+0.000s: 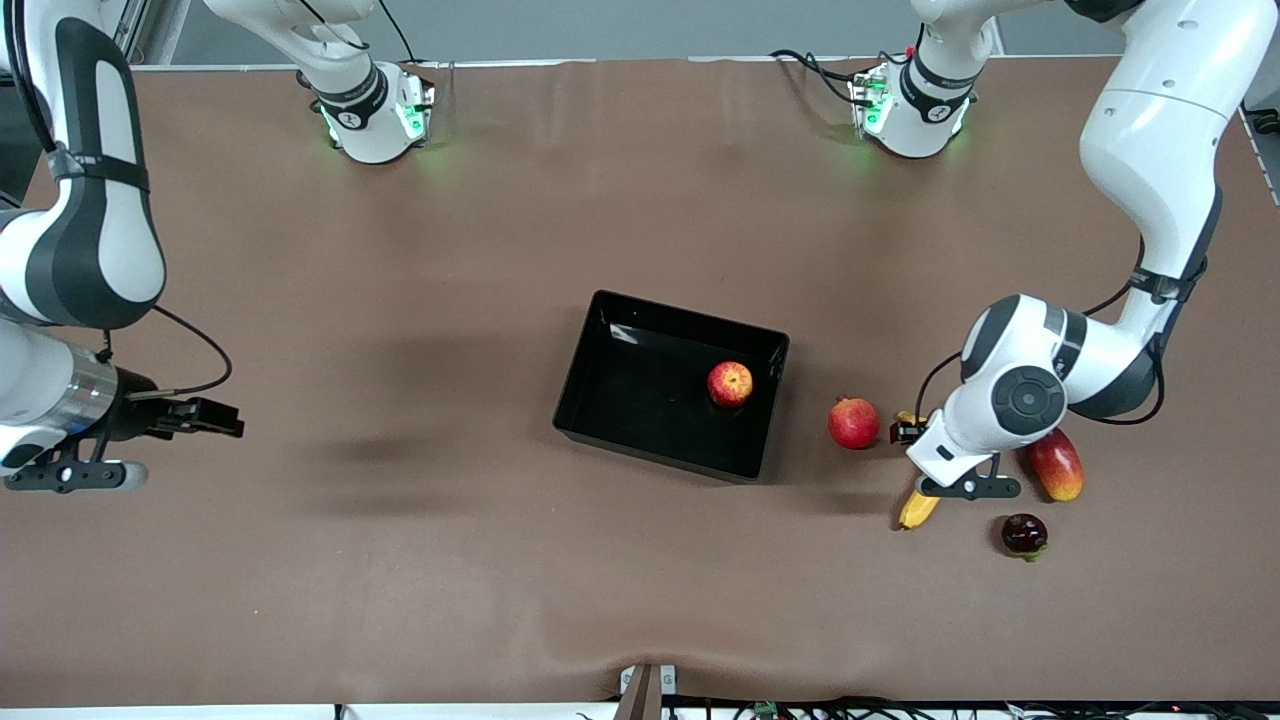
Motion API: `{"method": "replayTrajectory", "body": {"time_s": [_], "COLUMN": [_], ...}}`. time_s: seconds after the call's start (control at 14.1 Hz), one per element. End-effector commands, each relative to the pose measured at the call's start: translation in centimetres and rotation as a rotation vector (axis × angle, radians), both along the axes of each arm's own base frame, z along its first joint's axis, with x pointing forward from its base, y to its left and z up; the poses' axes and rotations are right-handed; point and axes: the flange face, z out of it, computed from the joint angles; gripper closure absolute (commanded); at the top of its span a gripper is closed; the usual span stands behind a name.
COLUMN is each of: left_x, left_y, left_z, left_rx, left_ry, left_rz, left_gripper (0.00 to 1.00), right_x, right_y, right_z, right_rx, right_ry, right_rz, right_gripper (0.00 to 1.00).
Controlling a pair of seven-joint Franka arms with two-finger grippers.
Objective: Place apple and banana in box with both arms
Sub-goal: 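Grasp the yellow banana with the left gripper while the right gripper retracts, then lift the banana and carry it over the box with the left gripper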
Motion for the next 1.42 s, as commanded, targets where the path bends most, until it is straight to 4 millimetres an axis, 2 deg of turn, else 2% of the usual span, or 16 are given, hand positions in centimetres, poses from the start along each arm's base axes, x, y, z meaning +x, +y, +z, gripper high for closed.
{"method": "replayTrajectory", "body": {"time_s": [0.0,0.14,0.21,0.28,0.36,0.43,0.5,0.64,0.85,1.0,1.14,1.21,1.28,1.35], "left_x": [0.1,0.1,0.1,0.1,0.1,0.2,0.4,0.0,-1.6,-2.7,-4.5,-5.3,-6.0,-6.8], "left_y": [1.3,2.5,2.7,2.6,2.6,2.8,2.7,1.3,-4.2,-8.7,-13.6,-17.0,-21.2,-24.3], "left_z": [-2.1,-3.1,-3.3,-3.3,-3.1,-2.5,-0.9,4.1,12.0,14.7,15.4,15.3,16.1,15.8], "left_rx": [-0.009,0.006,0.006,0.006,0.009,0.012,0.021,0.045,0.042,-0.019,-0.065,-0.084,-0.116,-0.133], "left_ry": [-0.039,-0.036,-0.032,-0.033,-0.036,-0.04,-0.056,-0.081,-0.084,-0.063,-0.056,-0.051,-0.059,-0.051], "left_rz": [-0.052,-0.054,-0.052,-0.043,-0.039,-0.032,-0.036,-0.046,0.013,0.101,0.198,0.23,0.266,0.307], "left_gripper": [0.21,0.29,0.45,0.69,1.0,1.0,1.0,1.0,1.0,1.0,1.0,1.0,1.0,1.0], "right_x": [-2.7,-4.4,-5.3,-6.5,-7.7,-8.7,-9.1,-9.7,-8.6,-8.6,-10.2,-10.7,-11.0,-11.1], "right_y": [-1.3,-2.1,-2.0,-2.0,-2.2,-2.5,-2.5,-2.4,-2.5,-2.3,-2.7,-2.8,-2.8,-2.9], "right_z": [3.4,5.4,6.2,6.9,7.2,7.6,8.4,9.7,11.2,11.9,14.2,14.5,15.3,15.5], "right_rx": [-0.008,-0.002,0.0,0.001,0.004,0.008,0.007,0.006,-0.026,-0.03,-0.028,-0.027,-0.039,-0.051], "right_ry": [0.051,0.09,0.111,0.119,0.122,0.12,0.114,0.103,0.022,0.005,0.017,0.043,0.047,0.053], "right_rz": [-0.009,-0.02,-0.018,-0.018,-0.023,-0.028,-0.028,-0.026,-0.027,-0.027,-0.035,-0.036,-0.034,-0.034], "right_gripper": [0.0,0.0,0.0,0.0,0.0,0.0,0.0,0.0,0.0,0.0,0.0,0.0,0.0,0.0]}}
